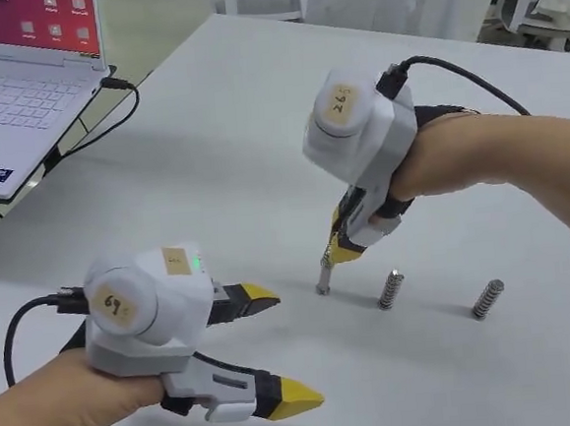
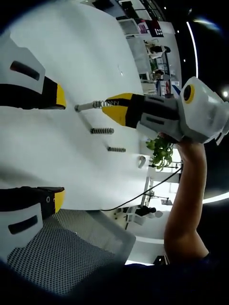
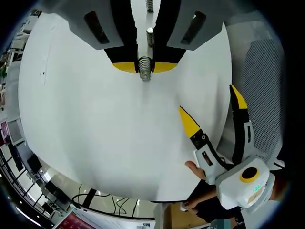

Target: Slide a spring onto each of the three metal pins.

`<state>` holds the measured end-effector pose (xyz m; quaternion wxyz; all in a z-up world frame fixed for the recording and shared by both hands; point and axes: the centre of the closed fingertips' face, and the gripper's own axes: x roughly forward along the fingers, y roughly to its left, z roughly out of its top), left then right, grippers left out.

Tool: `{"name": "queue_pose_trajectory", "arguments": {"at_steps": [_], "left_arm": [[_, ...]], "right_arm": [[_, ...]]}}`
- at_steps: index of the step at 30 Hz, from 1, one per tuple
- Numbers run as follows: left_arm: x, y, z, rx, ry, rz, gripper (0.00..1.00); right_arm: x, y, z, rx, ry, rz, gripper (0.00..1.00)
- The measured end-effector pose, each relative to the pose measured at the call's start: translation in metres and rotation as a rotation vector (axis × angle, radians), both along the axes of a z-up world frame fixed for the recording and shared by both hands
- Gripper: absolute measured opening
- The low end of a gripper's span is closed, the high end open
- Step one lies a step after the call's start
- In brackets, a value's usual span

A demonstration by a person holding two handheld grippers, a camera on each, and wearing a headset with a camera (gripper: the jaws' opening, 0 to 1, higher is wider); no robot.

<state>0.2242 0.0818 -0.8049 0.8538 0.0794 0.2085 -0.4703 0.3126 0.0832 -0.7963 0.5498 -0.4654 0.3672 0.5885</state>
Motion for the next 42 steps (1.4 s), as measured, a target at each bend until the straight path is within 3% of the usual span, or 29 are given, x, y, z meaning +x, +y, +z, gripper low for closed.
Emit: {"name": "queue_pose_trajectory", "arguments": {"at_steps": [24, 42], "left_arm": [[-0.001, 0.000, 0.000, 0.003, 0.005, 0.002, 0.60], [-0.002, 0.000, -0.001, 0.005, 0.007, 0.000, 0.60]], "right_arm": [[-0.011, 0.001, -0.032, -0.055, 0.061, 0.007, 0.09], [-0.006, 0.006, -0.043, -0.041, 0.046, -0.040, 0.09]]}}
